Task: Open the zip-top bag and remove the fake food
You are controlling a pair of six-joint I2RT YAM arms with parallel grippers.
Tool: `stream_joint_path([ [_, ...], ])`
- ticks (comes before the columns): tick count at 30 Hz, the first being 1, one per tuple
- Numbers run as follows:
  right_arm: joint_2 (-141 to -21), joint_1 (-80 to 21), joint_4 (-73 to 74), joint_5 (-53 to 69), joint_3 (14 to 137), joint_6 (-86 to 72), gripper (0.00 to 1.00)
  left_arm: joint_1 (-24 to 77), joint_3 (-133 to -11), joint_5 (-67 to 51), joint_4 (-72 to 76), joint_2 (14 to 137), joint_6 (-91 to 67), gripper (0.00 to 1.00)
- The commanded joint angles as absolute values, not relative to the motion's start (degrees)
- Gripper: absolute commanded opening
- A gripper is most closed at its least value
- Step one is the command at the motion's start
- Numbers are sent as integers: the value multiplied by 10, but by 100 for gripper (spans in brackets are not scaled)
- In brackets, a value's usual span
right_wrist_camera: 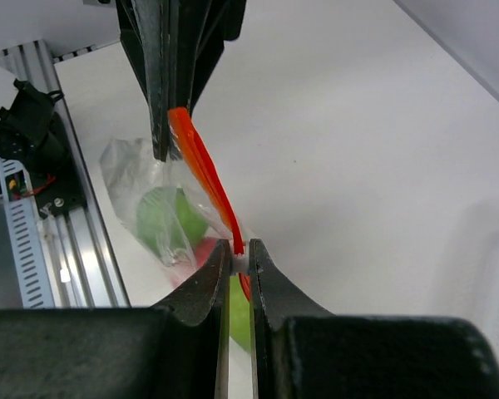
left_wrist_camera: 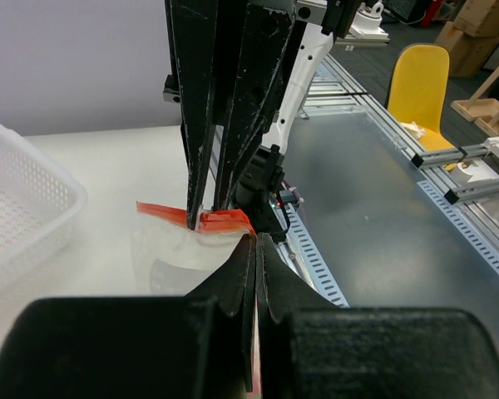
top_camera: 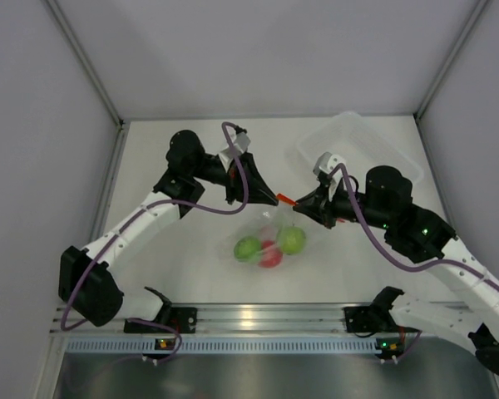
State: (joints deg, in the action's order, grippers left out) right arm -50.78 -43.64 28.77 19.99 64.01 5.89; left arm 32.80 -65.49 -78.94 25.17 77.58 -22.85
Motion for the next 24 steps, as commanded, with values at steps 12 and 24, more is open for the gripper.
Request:
stream_joint_path([
  [12,-493,-421,323,105,621,105,0,209,-725,-827,282,820,-259,0],
  [24,-484,-406,335,84,597,79,0,152,-738,-764,283,843,-257,0],
])
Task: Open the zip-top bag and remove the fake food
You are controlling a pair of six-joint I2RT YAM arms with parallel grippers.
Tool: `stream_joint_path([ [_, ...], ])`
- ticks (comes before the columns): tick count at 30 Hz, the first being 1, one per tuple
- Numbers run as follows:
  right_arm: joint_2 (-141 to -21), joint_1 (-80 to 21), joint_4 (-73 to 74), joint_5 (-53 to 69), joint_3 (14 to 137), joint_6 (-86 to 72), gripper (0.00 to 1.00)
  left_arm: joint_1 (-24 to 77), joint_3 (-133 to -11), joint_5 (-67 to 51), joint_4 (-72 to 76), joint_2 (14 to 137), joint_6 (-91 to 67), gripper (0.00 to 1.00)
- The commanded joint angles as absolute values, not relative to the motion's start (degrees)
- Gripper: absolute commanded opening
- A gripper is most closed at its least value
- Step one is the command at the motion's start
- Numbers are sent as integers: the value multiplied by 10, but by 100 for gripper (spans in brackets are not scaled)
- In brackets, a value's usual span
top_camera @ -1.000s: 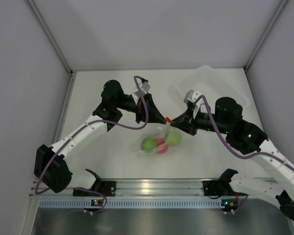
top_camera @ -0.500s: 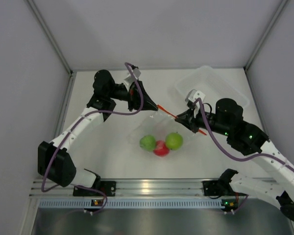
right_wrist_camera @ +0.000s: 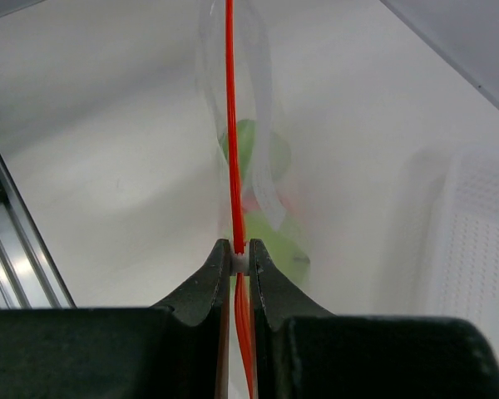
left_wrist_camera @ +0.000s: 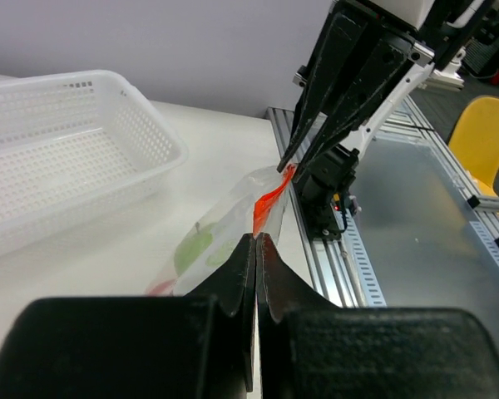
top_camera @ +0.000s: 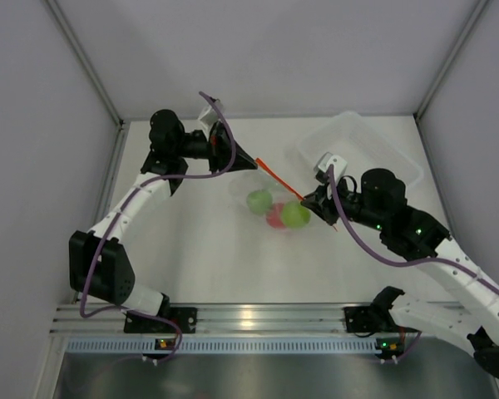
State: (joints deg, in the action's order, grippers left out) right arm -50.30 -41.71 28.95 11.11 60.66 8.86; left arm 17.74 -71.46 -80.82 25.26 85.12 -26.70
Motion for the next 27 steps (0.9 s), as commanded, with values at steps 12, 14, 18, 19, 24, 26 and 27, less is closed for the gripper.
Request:
stream_joint_path([
  [12,-483,-407,381,102,599,59,0,123,-696,-657,283,806,-238,0],
  [14,-478,-407,388,106,598,56,0,119,-690,-643,283,802,-236,0],
  [18,-468,-410,404,112,596,53,0,113,-682,-613,283,794,-233,0],
  [19,-466,-412,412,114,596,53,0,112,-677,-606,283,791,-230,0],
  [24,-457,-432,434,90,596,44,0,106,-663,-573,283,778,-225,0],
  [26,-454,-432,441,86,597,43,0,106,-659,-571,283,776,-228,0],
  [27,-453,-432,442,87,596,42,0,106,-658,-568,283,772,-229,0],
])
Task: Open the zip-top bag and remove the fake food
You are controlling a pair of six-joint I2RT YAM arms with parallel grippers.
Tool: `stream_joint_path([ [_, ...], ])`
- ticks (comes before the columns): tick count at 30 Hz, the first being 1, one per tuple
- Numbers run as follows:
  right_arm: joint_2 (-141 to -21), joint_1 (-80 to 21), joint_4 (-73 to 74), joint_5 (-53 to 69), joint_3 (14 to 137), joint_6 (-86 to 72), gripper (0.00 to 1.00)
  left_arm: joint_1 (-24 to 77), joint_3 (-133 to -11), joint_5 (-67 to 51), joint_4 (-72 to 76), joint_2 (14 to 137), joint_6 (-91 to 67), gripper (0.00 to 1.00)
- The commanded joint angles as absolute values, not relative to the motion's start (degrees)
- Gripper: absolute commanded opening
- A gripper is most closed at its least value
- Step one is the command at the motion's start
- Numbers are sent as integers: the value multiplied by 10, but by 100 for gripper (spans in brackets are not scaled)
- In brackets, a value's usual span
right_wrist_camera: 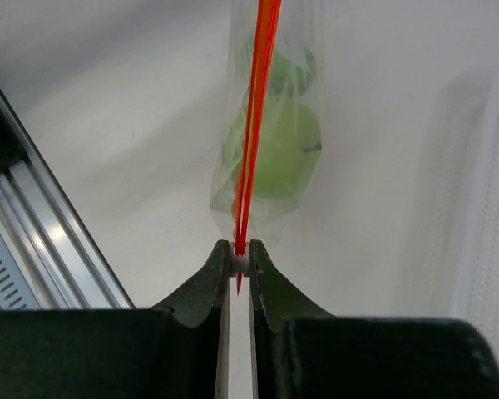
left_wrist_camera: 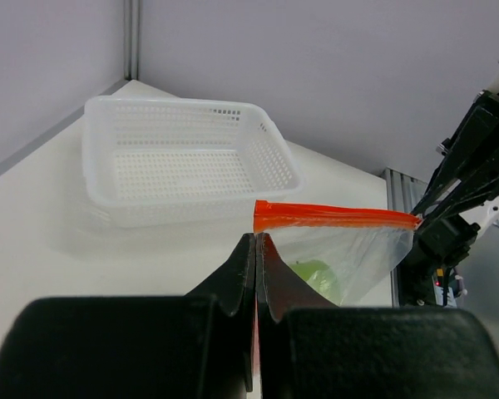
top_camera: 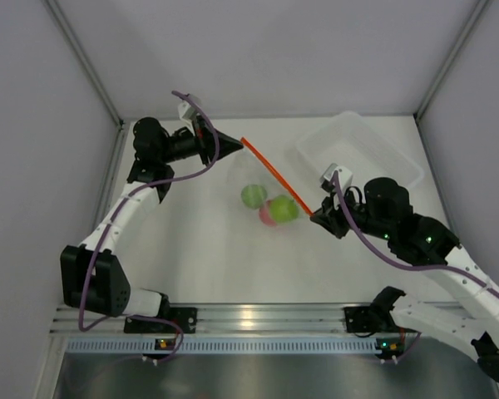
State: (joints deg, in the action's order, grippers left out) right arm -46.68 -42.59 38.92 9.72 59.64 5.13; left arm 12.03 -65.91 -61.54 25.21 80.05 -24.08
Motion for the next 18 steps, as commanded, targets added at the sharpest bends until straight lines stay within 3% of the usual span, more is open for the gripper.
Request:
stream_joint_path([
  [1,-450,-433,445,87,598,40,0,106,-650,-554,283,766,-225,0],
  [12,-432,-433,478,78,599,39,0,104,-623,-504,293,751,-222,0],
  [18,-424,-433,450,81,592,36,0,105,-606,-550,337,757,-268,0],
])
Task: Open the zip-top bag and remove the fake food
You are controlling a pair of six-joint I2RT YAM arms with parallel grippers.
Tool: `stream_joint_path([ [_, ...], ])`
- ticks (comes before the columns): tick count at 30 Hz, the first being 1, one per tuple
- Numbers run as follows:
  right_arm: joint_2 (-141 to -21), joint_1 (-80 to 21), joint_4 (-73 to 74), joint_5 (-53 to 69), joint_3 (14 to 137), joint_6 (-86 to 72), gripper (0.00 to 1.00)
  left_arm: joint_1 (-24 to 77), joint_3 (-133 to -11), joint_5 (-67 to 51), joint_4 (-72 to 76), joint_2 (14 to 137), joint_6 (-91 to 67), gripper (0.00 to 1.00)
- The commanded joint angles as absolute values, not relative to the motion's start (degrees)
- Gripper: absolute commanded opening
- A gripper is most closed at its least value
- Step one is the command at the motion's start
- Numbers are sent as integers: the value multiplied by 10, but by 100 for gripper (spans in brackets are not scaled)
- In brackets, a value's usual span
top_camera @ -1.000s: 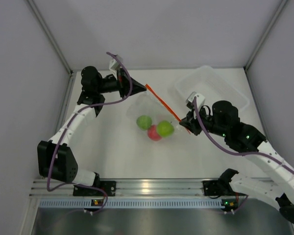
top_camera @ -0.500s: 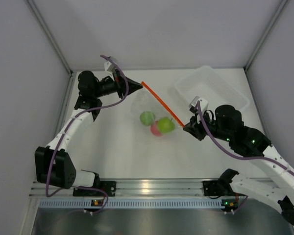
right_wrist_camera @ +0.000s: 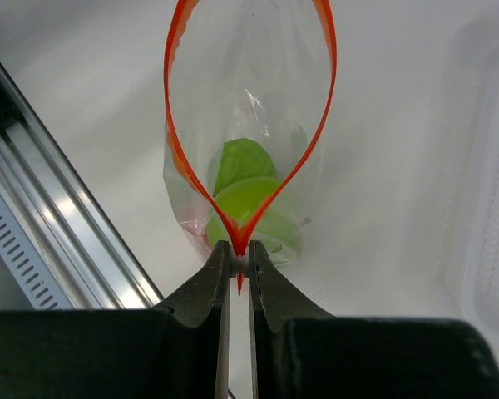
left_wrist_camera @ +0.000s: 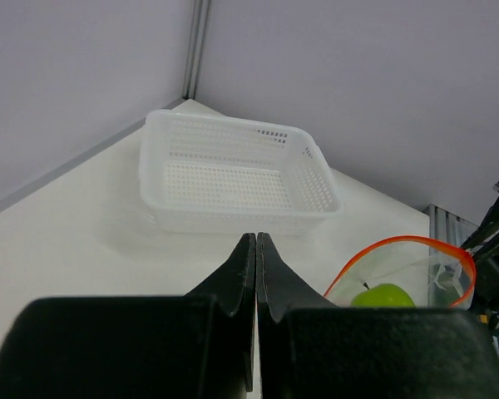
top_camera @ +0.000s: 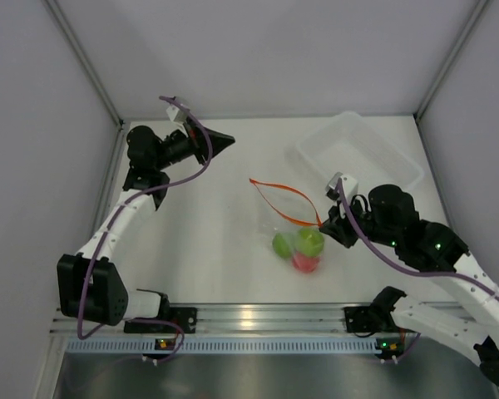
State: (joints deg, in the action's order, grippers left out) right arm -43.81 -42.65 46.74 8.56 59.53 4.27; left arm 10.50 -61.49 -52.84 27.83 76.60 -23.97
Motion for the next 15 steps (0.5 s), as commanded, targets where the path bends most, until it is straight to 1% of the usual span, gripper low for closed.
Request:
stream_joint_path([
  [1,-427,-433,442,77,593,31,0,105,-599,-560,349,756,-278,0],
  [4,-455,-433,459,74,608,38,0,109,-597,-601,359,750,-311,0],
  [5,-464,-434,463,74,610,39,0,119,-597,-597,359,745,-325,1],
  [6,-464,-433,462,76,609,39,0,123,-593,-597,359,741,-337,9],
  [7,-467,-434,460,78,608,39,0,127,-590,-574,359,737,-346,24],
  [8,-465,-433,453,86,607,39,0,138,-578,-559,359,731,-358,36],
  [9,-464,-433,450,90,606,39,0,144,-570,-538,359,716,-366,65],
  [11,-464,-433,448,92,607,39,0,161,-550,-481,356,702,-387,73],
  [12,-466,-433,447,89,610,39,0,167,-552,-454,326,694,-388,87],
  [13,-469,-433,448,82,613,36,0,174,-560,-388,287,680,-384,99],
  [14,-471,-433,450,71,615,34,0,196,-568,-346,193,673,-363,98],
  [15,-475,-433,449,69,619,31,0,212,-596,-294,138,670,-359,98],
])
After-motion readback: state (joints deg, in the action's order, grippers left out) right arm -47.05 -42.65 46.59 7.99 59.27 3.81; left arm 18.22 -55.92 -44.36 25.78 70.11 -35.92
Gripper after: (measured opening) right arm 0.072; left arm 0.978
